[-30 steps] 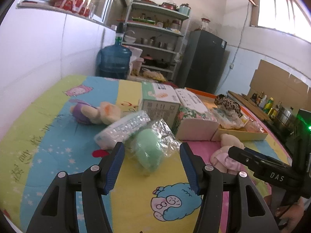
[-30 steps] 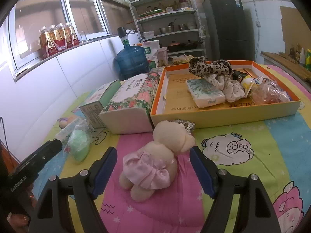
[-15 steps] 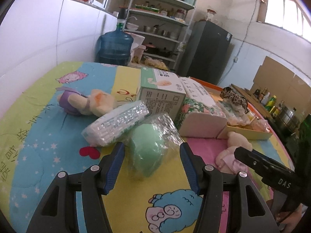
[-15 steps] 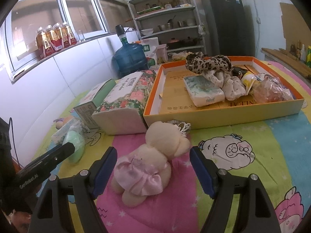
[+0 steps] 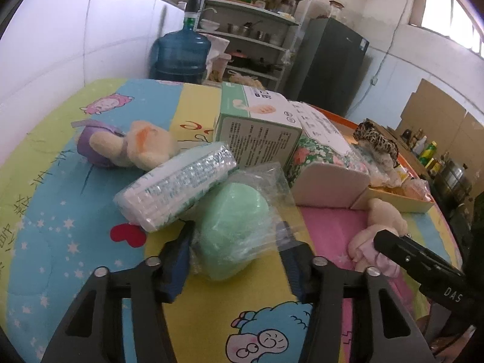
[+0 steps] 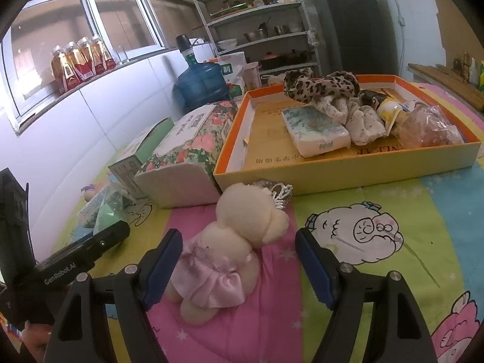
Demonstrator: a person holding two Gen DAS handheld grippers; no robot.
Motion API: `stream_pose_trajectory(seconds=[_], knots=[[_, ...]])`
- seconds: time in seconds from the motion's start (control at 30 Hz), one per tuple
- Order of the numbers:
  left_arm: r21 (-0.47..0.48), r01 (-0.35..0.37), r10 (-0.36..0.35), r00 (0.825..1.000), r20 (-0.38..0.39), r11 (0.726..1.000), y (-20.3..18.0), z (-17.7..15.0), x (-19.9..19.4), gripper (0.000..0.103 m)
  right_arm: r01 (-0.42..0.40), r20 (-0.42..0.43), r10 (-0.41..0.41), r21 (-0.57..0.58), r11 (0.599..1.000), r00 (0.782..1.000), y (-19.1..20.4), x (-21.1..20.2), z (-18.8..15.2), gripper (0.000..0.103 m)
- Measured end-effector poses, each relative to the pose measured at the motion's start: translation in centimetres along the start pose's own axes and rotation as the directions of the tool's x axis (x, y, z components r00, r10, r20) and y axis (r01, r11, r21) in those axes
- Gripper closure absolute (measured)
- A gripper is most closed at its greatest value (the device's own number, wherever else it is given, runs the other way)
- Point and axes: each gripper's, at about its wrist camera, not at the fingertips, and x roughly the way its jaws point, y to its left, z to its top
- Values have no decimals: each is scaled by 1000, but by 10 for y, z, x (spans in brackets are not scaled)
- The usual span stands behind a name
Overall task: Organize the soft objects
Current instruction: 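Grasp the bagged green ball with the left gripper while the right grasps the pink-dressed teddy bear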
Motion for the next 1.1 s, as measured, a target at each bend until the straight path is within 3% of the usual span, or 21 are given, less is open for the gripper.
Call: stream_pose_trajectory(seconds=[0.3, 0.37, 0.43, 0.53, 1.1], knots=[[6, 34, -35, 999, 18, 999, 3, -4, -5, 60, 19, -12, -19, -16, 1000, 1000, 11, 3, -3, 26], [7, 41, -42, 999, 24, 999, 3, -5, -7, 60, 9, -16, -10, -17, 1000, 1000, 12, 3, -5, 32], [10, 46, -46, 999, 29, 999, 4, -5, -9, 60, 5, -20, -6, -24, 1000, 1000, 14, 4, -6, 45], [15, 50, -50, 998, 34, 999, 5, -6, -10, 60, -1, -21, 0, -28, 1000, 1000, 15, 3, -7, 53], [24, 46, -47, 997, 60, 999, 1, -8, -23, 60, -28, 31, 29, -32, 999, 999, 14, -19, -5, 61]])
